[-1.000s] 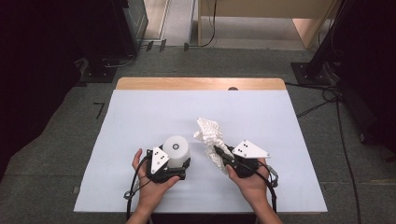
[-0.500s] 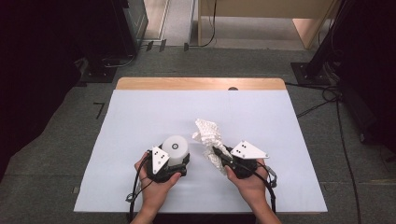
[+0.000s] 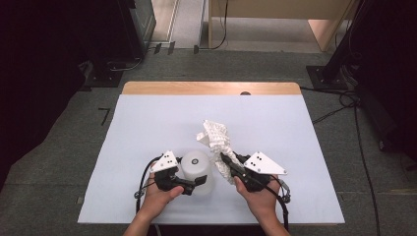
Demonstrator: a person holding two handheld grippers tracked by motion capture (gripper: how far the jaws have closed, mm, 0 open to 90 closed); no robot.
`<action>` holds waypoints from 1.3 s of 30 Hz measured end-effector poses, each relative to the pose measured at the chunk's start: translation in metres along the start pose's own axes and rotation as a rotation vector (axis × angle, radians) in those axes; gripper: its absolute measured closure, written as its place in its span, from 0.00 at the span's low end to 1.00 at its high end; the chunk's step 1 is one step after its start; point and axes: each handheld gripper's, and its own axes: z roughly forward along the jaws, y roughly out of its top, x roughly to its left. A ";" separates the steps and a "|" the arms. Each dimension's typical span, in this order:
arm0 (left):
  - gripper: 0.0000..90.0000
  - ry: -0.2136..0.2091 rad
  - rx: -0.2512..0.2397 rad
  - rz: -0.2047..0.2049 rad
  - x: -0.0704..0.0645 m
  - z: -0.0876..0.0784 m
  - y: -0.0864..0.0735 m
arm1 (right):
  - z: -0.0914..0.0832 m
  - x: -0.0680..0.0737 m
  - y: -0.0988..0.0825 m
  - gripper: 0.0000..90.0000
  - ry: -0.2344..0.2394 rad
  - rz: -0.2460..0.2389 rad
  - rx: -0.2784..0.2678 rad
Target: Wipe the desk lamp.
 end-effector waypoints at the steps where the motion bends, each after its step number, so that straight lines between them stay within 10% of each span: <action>1: 0.09 -0.011 0.001 -0.001 -0.002 0.001 0.001 | 0.000 0.002 -0.001 0.86 -0.005 -0.004 -0.007; 12: 0.09 -0.016 -0.065 -0.098 0.013 -0.016 0.007 | 0.018 0.022 -0.017 0.86 0.055 -0.083 0.078; 22: 0.10 0.011 -0.137 -0.154 0.030 -0.041 0.011 | 0.038 0.029 -0.035 0.86 0.184 -0.100 0.269; 34: 0.09 -0.049 -0.042 -0.092 0.013 -0.013 0.006 | 0.020 0.013 -0.014 0.87 0.133 -0.040 0.146; 39: 0.10 -0.041 -0.053 -0.102 0.014 -0.015 0.007 | 0.022 0.011 -0.016 0.87 0.146 -0.023 0.184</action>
